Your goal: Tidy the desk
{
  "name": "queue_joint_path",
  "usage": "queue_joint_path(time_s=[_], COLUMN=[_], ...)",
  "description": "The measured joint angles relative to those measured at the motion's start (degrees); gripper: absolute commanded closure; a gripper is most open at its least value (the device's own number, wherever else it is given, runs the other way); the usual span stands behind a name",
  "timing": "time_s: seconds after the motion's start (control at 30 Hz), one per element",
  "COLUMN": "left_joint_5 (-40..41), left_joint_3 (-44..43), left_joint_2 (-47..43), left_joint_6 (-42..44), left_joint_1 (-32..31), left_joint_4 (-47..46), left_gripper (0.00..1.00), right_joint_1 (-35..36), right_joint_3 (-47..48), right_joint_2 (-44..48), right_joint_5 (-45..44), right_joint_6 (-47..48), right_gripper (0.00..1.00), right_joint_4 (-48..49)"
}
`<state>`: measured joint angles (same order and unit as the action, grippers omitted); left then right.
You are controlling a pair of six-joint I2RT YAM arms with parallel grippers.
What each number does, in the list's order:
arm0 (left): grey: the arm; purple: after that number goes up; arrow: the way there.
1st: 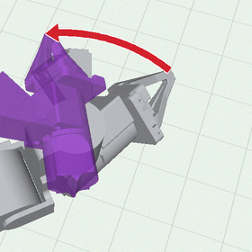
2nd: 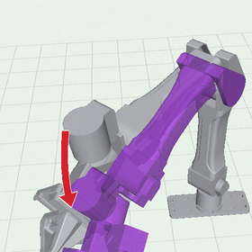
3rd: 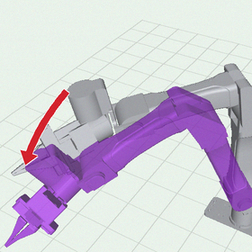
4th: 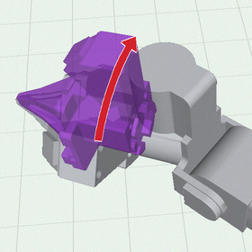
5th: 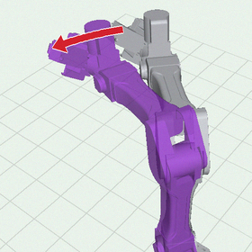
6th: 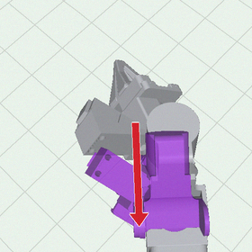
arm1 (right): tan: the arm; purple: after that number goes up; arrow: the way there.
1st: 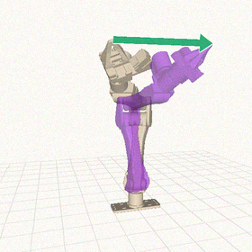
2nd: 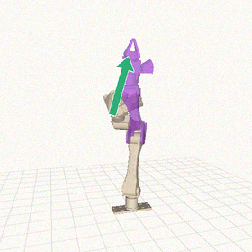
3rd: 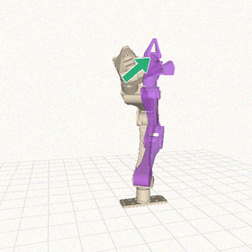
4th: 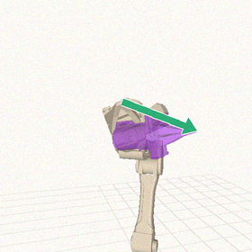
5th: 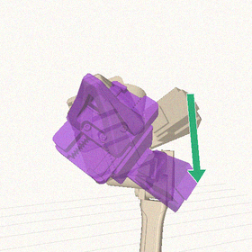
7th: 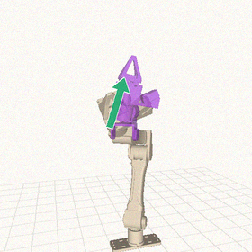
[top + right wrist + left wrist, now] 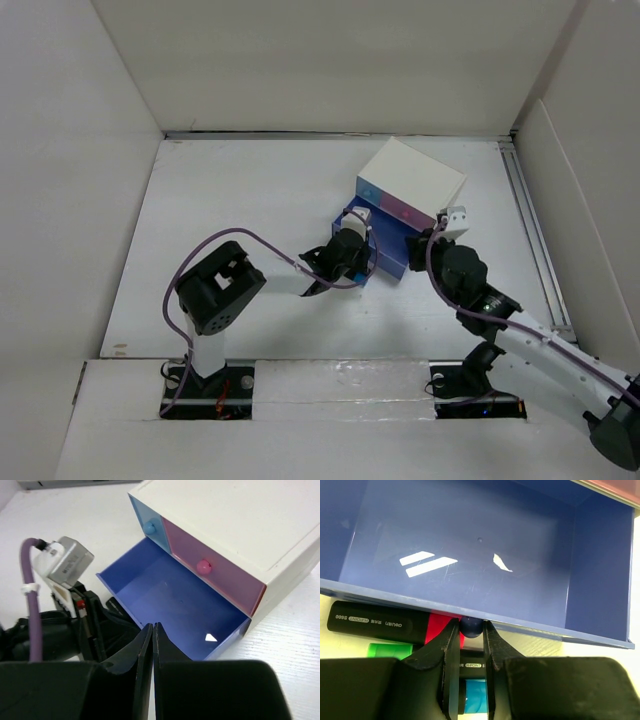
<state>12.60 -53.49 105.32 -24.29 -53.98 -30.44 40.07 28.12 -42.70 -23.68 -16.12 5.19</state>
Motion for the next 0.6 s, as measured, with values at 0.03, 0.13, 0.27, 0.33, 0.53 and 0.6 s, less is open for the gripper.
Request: queue_joint_path(time_s=[0.03, 0.13, 0.27, 0.33, 0.53, 0.6], left_joint_5=[0.0, -0.13, -0.17, -0.13, -0.13, -0.15], left_joint_3=[0.04, 0.04, 0.04, 0.04, 0.04, 0.04], left_joint_2=[-0.04, -0.04, -0.04, -0.04, -0.04, -0.04], left_joint_6=[0.0, -0.09, -0.28, -0.33, -0.31, -0.33], left_joint_1=[-0.04, -0.15, -0.24, -0.31, -0.44, -0.44], left_joint_4=[0.07, 0.24, 0.24, 0.24, 0.26, 0.26], left_gripper=[1.0, 1.0, 1.0, 1.0, 1.0, 1.0], right_joint_1=[-0.2, -1.57, -4.68, -6.64, -13.2, -15.28], right_joint_3=[0.0, 0.11, 1.4, 2.49, 7.67, 9.33], right_joint_2=[-1.11, -6.36, -15.08, -19.45, -28.92, -30.99], right_joint_5=[-0.04, 0.04, 0.66, 1.51, 4.24, 5.51], right_joint_6=[0.02, 0.04, 0.17, 0.42, 1.36, 1.29], right_gripper=[0.92, 0.93, 0.95, 0.95, 0.98, 0.97], right_joint_4=[0.42, 2.47, 5.4, 7.15, 11.39, 12.48])
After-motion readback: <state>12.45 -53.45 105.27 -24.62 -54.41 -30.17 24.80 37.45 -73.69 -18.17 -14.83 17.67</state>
